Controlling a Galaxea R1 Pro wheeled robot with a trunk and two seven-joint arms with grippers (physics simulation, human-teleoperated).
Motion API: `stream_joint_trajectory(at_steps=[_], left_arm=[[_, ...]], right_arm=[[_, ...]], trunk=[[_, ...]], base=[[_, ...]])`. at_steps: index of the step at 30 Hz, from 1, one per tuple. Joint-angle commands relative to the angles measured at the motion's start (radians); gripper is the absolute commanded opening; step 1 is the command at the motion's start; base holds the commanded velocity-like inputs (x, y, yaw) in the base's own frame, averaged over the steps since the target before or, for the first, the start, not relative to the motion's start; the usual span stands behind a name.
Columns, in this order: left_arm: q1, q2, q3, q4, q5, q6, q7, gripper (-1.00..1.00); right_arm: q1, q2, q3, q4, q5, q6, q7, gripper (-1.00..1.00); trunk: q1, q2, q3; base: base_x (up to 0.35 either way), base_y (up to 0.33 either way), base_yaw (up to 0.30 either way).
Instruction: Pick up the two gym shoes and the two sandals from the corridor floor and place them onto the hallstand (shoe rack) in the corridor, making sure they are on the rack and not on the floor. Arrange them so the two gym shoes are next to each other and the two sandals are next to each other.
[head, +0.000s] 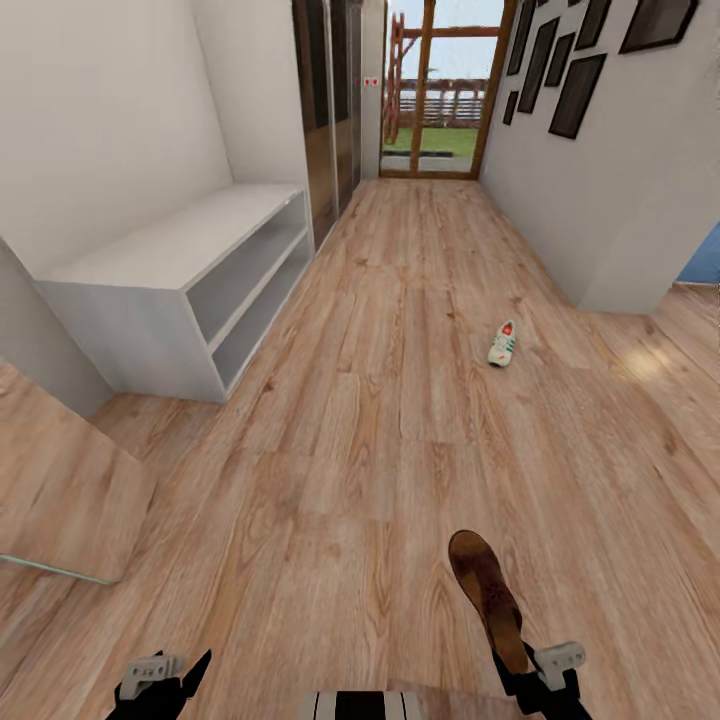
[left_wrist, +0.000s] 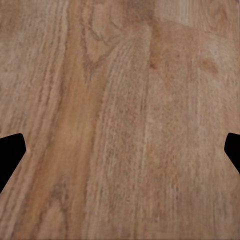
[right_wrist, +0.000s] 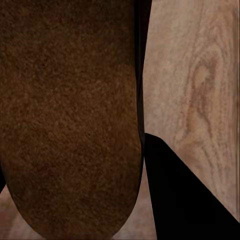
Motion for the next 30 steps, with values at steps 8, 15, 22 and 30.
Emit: stream_joint_trajectory(at_steps=[8,15,22,30], left_arm=[[0.003,-0.003,0.009,0.004,0.003,-0.046,-0.007,1.0],[0.003,-0.003,0.011,0.021,0.002,-0.053,-0.007,1.0],[0.004,-0.003,0.009,0.045,0.001,-0.054,-0.007,1.0],[0.004,-0.003,0.007,0.047,0.001,-0.054,-0.007,1.0]], right_arm=[[0.003,-0.002,0.006,0.027,-0.122,-0.027,0.004,-1.0],[0.003,0.0,0.008,0.028,-0.158,-0.031,0.005,-1.0],[0.003,0.0,0.008,0.03,-0.159,-0.031,0.005,-1.0],[0.003,0.0,0.008,0.032,-0.159,-0.031,0.006,-1.0]], trunk=[[-0.004,0.002,0.037],[-0.007,0.003,0.064],[-0.01,0.005,0.096],[-0.014,0.007,0.138]], base=[[0.0,0.0,0.0],[0.0,0.0,0.0],[0.0,0.0,-0.03],[0.0,0.0,-0.101]])
